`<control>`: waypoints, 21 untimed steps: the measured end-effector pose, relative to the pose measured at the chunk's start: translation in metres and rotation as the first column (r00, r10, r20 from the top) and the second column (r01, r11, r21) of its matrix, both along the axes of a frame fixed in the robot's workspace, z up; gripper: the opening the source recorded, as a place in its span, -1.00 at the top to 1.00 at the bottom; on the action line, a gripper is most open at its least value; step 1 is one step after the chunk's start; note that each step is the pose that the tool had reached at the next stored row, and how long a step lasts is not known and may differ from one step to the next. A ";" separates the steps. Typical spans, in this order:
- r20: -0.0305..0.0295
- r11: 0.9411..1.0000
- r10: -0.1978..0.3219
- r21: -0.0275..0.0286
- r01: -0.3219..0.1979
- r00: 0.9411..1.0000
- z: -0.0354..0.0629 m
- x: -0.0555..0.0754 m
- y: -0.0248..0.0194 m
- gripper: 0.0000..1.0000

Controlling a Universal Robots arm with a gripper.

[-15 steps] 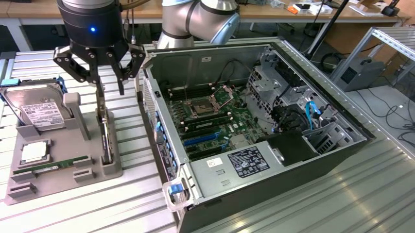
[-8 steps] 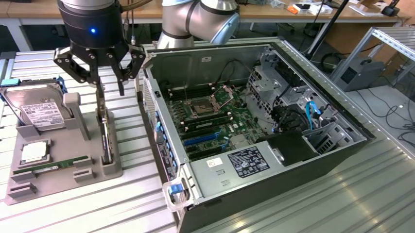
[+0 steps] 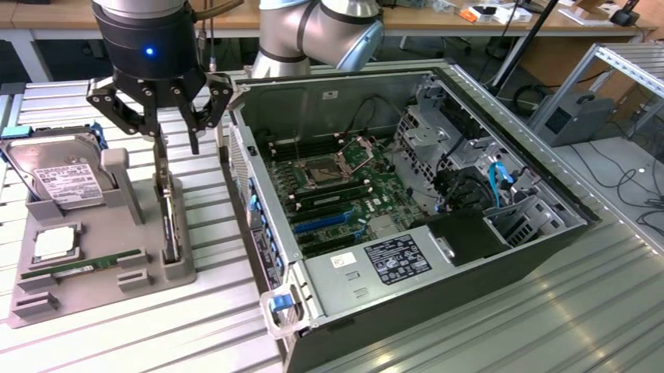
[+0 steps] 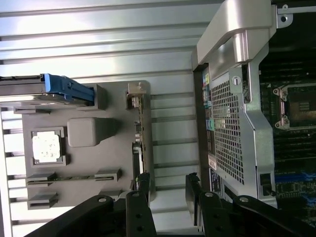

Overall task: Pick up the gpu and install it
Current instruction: 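Pick up the gpu and move the gpu toward the slot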

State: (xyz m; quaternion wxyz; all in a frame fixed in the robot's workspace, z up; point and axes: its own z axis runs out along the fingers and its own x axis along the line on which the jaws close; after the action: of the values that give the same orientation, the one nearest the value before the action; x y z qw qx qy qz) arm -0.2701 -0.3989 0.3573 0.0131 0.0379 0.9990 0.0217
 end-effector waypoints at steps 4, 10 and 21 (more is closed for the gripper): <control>0.000 1.000 0.000 0.000 0.000 1.000 -0.0011 0.000 0.0000 0.16; 0.000 1.000 0.000 0.000 0.000 1.000 -0.0028 0.000 0.0000 0.16; 0.000 1.000 0.000 0.000 0.000 1.000 -0.0058 0.000 0.0000 0.16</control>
State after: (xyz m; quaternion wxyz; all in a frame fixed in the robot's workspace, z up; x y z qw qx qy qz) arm -0.2701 -0.3989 0.3515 0.0130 0.0379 0.9990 0.0217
